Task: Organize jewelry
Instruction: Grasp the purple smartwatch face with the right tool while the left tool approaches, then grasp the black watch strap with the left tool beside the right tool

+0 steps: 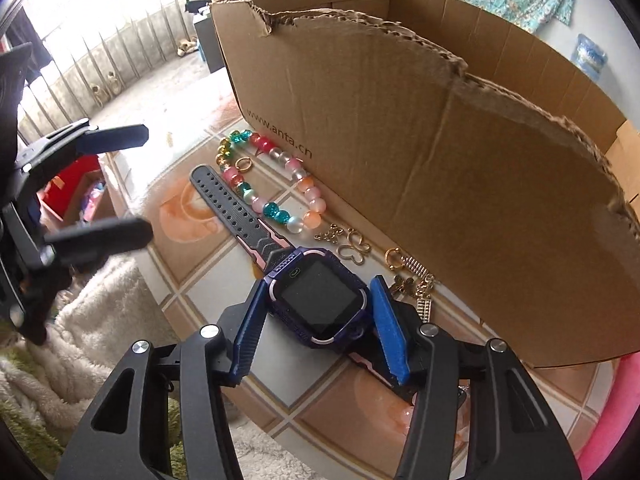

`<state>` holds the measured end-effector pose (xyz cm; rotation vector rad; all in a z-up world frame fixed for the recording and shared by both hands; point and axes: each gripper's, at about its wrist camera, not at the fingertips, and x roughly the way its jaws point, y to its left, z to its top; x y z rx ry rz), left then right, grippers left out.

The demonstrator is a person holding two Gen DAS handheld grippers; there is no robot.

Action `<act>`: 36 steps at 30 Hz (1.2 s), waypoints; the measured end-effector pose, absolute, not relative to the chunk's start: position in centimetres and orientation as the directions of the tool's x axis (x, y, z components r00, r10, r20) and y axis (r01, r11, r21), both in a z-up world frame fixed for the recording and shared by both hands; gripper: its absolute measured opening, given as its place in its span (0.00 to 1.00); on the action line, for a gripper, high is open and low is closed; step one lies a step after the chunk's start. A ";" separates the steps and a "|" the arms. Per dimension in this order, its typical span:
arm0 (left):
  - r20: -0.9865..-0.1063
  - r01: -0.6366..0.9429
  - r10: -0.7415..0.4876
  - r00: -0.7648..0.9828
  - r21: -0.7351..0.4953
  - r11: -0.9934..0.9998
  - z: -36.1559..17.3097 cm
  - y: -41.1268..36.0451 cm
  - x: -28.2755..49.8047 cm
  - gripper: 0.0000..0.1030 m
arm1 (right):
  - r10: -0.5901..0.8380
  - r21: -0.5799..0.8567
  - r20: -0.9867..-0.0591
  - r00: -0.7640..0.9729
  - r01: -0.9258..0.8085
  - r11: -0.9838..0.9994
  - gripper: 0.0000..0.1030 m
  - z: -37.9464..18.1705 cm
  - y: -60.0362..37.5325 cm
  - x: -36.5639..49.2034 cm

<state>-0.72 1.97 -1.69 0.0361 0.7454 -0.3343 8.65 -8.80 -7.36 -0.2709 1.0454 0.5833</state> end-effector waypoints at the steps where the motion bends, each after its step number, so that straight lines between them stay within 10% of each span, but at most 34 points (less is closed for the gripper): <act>1: -0.675 0.323 -0.283 0.681 -0.070 0.944 -1.7 1.5 -0.9 0.85 | 0.338 0.087 -0.872 0.355 -0.566 0.819 0.50 -7.1 -10.1 9.2; 15: -0.762 0.375 -0.200 0.616 0.060 0.925 -3.2 -1.2 -0.9 0.48 | 0.566 0.430 -0.792 0.230 -0.448 0.784 0.49 -6.6 -16.9 12.5; 29: -0.588 0.176 -0.737 0.333 -0.729 0.661 -5.9 4.3 3.9 0.45 | 0.577 0.421 -0.775 0.256 -0.472 0.775 0.49 -7.7 -13.8 10.5; 36: -0.583 0.078 -0.690 0.429 -0.737 0.671 -5.6 6.6 5.7 0.43 | 0.546 0.343 -0.786 0.290 -0.530 0.776 0.49 -7.3 -13.1 9.3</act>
